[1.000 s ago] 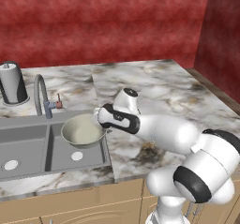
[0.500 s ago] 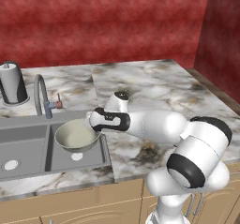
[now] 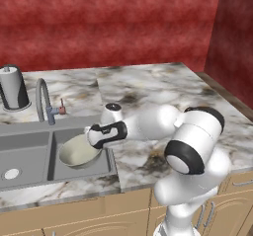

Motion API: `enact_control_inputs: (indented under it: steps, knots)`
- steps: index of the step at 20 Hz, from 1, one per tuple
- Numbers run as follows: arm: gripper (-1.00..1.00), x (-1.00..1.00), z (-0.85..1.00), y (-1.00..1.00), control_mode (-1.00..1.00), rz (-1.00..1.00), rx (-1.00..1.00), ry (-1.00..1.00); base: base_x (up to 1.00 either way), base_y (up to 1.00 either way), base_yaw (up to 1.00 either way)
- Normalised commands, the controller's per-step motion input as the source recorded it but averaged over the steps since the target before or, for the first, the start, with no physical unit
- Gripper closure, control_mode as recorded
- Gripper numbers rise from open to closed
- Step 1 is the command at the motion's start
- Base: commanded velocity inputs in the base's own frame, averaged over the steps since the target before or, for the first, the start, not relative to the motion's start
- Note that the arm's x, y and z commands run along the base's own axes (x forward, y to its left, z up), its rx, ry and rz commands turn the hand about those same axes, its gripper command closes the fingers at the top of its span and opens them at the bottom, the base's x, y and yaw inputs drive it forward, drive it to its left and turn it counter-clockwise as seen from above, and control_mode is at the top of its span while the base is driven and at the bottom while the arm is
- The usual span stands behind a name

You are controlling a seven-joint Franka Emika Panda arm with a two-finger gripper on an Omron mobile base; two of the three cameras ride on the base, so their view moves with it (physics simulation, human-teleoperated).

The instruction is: Dump the eggplant and lemon from the bowl so the bowl can be washed. Place the bowl in the sink after clearing the leftovers.

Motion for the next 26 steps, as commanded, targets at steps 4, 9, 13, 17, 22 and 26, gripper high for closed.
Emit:
enact_control_inputs:
  steps: [4,9,13,17,22,26]
  knots:
    - [1.0,0.0,-0.3,0.03,-1.0,0.0,-0.1,0.08,0.0,0.0,0.0]
    - [1.0,0.04,-0.12,0.09,-1.0,0.0,-0.01,0.02,0.0,0.0,0.0]
    - [1.0,0.22,-0.18,0.16,-1.0,0.0,0.0,-0.02,0.0,0.0,0.0]
    - [1.0,0.22,-0.27,0.17,-1.0,0.0,0.0,-0.06,0.0,0.0,0.0]
    - [1.0,0.33,-0.21,0.16,-1.0,0.0,0.0,-0.04,0.0,0.0,0.0]
    - [1.0,0.36,-0.13,0.12,-1.0,-0.01,0.0,0.0,0.0,0.0,0.0]
